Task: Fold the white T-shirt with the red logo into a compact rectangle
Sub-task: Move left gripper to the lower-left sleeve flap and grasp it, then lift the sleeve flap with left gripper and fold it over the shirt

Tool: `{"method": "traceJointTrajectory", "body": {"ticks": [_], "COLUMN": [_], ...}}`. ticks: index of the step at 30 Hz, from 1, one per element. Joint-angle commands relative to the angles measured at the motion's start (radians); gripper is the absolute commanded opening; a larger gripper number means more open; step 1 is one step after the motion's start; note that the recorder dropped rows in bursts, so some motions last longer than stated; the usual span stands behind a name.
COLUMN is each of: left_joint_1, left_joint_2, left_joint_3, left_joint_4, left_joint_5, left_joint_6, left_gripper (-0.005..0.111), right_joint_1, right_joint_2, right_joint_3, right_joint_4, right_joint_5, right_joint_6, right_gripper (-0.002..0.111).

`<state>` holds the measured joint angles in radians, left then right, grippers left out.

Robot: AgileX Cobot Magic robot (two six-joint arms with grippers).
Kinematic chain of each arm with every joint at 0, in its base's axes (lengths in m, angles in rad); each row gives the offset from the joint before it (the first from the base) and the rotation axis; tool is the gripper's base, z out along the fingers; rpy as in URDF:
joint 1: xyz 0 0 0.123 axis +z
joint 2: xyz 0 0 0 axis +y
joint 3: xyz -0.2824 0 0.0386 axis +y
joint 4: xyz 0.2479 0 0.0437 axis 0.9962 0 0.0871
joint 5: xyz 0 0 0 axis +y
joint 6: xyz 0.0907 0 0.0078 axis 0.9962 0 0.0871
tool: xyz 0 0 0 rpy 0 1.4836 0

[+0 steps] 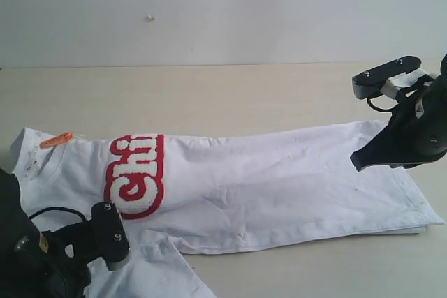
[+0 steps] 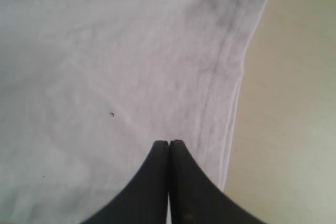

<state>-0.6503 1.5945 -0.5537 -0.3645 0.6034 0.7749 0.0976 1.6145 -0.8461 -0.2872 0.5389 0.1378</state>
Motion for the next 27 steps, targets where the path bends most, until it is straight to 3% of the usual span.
{"method": "traceJointTrajectory", "body": {"ticks": [1,13,19,23,27], "left_joint_1": [-0.006,0.007,0.137,0.240,0.272], "left_joint_2": [-0.078,-0.136,-0.101,-0.036,0.066], "left_joint_3": [-0.048,-0.226,-0.299,-0.342,-0.390], "left_joint_4": [-0.016,0.079,0.081,-0.033,-0.106], "left_joint_5": [0.154,0.201,0.199,0.178,0.151], "left_joint_6": [0.007,0.064,0.161,0.265,0.366], "left_gripper": [0.000,0.000,0.000,0.000,0.000], "right_joint_1": [-0.005,-0.005,-0.005,-0.005,-0.005], "right_joint_2": [-0.010,-0.010,-0.010,-0.010,-0.010], "right_joint_3": [0.002,0.002,0.002,0.002,0.002], "right_joint_4": [0.002,0.028,0.034,0.044,0.049], "right_joint_5": [-0.006,0.011,0.011,0.007,0.011], "right_joint_6": [-0.005,-0.005,-0.005,-0.005,-0.005], "right_gripper": [0.000,0.000,0.000,0.000,0.000]}}
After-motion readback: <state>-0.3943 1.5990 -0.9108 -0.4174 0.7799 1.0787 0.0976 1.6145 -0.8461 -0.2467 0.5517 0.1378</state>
